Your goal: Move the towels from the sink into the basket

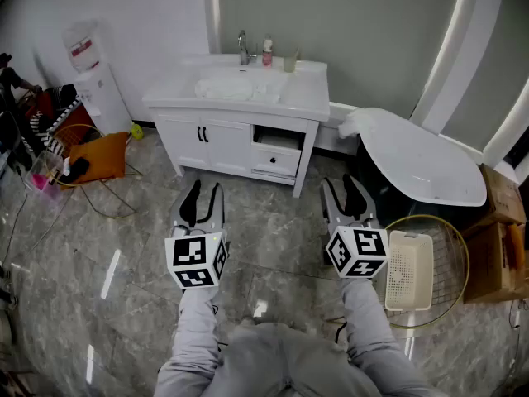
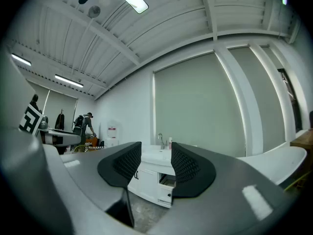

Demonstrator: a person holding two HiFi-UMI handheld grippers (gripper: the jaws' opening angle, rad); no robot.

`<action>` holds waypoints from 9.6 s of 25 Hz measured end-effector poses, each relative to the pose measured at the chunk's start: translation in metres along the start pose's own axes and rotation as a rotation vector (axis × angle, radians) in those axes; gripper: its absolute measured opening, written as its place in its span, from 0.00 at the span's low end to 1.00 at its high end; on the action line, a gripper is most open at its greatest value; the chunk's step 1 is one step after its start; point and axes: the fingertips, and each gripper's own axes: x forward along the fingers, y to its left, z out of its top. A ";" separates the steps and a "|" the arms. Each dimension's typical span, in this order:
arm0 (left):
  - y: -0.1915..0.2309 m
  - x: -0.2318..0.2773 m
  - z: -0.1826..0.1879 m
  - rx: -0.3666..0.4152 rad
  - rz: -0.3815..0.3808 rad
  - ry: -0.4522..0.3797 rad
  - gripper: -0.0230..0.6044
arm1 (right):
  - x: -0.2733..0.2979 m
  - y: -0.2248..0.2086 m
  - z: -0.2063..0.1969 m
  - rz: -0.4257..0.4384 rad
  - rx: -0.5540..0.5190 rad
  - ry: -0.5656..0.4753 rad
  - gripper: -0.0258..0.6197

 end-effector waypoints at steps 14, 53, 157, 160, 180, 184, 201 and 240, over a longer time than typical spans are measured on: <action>0.017 -0.003 0.002 -0.004 0.019 -0.007 0.31 | 0.009 0.017 0.005 0.024 -0.010 -0.003 0.34; 0.158 0.221 -0.034 -0.016 0.060 0.029 0.31 | 0.267 0.018 -0.055 0.049 0.060 0.036 0.34; 0.378 0.868 -0.344 0.386 -0.217 0.917 0.23 | 0.878 -0.002 -0.419 0.208 -0.085 0.896 0.15; 0.378 0.867 -0.318 0.372 -0.196 0.853 0.22 | 0.879 0.004 -0.391 0.217 -0.093 0.835 0.15; 0.373 0.820 -0.153 0.428 -0.147 0.485 0.21 | 0.836 0.008 -0.245 0.071 -0.152 0.503 0.14; 0.363 0.808 -0.120 0.457 -0.161 0.407 0.21 | 0.821 0.005 -0.219 0.024 -0.155 0.444 0.14; 0.238 0.784 0.001 0.526 -0.349 0.072 0.21 | 0.706 -0.078 -0.104 -0.299 -0.162 0.206 0.14; -0.346 0.461 0.039 0.595 -1.158 -0.236 0.21 | 0.076 -0.260 -0.017 -1.166 -0.149 0.109 0.14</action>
